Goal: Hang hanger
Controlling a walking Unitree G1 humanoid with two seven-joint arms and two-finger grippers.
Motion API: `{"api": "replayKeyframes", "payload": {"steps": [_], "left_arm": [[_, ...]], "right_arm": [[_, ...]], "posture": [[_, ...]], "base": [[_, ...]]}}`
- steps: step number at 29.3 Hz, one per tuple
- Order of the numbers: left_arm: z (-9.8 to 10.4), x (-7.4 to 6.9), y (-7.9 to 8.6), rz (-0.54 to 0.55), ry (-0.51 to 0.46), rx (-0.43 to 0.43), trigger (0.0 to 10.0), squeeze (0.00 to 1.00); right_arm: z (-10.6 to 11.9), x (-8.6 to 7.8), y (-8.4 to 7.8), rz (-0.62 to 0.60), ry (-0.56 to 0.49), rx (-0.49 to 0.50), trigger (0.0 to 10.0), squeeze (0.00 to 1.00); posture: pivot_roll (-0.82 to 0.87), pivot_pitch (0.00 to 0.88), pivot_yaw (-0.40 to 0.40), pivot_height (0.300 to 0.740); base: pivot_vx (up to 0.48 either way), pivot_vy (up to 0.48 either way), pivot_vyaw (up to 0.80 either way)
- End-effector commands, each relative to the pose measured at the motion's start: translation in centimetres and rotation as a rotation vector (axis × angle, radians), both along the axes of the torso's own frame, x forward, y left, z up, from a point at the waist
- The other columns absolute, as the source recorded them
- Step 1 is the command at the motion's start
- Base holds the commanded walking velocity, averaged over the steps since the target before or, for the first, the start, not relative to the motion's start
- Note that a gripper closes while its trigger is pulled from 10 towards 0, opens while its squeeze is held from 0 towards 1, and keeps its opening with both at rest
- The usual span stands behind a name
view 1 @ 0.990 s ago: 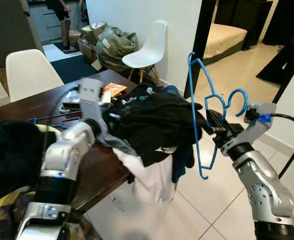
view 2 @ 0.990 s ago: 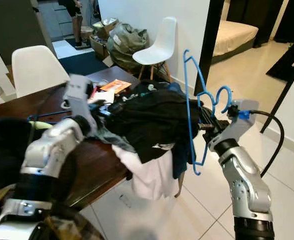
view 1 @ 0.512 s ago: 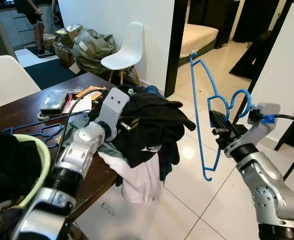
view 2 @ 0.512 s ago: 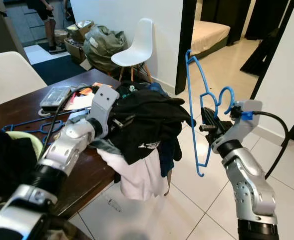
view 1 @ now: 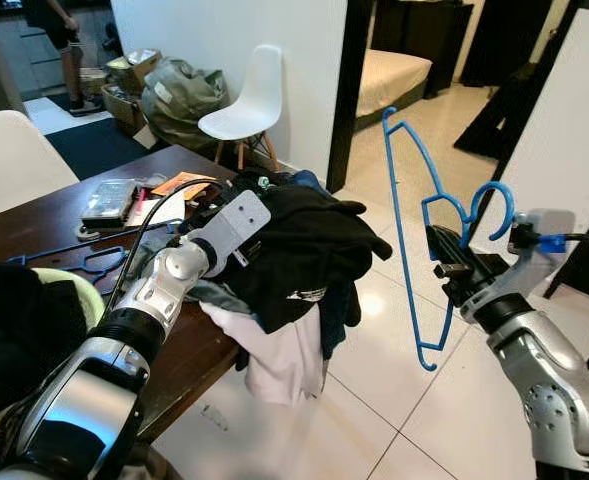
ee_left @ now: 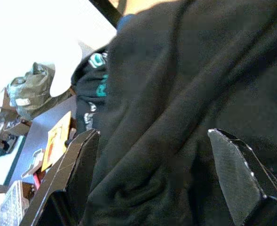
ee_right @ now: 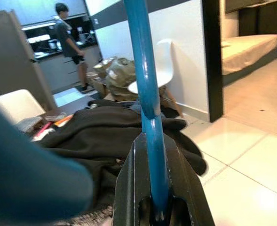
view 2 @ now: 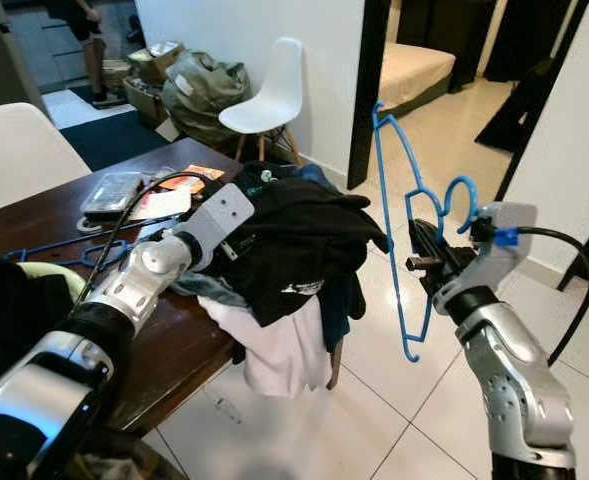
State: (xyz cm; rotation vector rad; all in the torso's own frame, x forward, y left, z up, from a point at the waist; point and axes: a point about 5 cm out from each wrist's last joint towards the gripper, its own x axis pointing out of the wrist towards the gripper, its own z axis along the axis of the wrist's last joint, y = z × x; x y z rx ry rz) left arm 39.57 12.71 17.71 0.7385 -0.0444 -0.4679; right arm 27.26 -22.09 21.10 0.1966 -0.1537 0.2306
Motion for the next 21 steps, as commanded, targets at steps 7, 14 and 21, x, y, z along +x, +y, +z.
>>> {"api": "replayKeyframes", "payload": {"steps": [7, 14, 21], "left_arm": [[-1.1, 0.0, 0.0, -0.027, 0.005, 0.112, 10.0, 0.0], [-1.2, 0.1, 0.3, -0.02, 0.005, 0.126, 0.0, 0.0], [-0.7, 0.4, 1.5, 0.046, -0.027, 0.136, 0.0, 0.0]], "right_arm": [[1.0, -1.9, -0.3, 0.006, 0.009, -0.022, 10.0, 0.0], [1.4, -2.6, -0.6, 0.001, 0.019, -0.032, 10.0, 0.0], [1.7, -3.1, -0.7, -0.003, 0.036, -0.041, 10.0, 0.0]], "posture": [[-0.32, 0.06, -0.019, 0.74], [-0.33, 0.089, -0.023, 0.74], [-0.34, 0.096, -0.031, 0.74]], "base": [[0.0, 0.0, 0.0], [0.0, 0.0, 0.0], [0.0, 0.0, 0.0]]}}
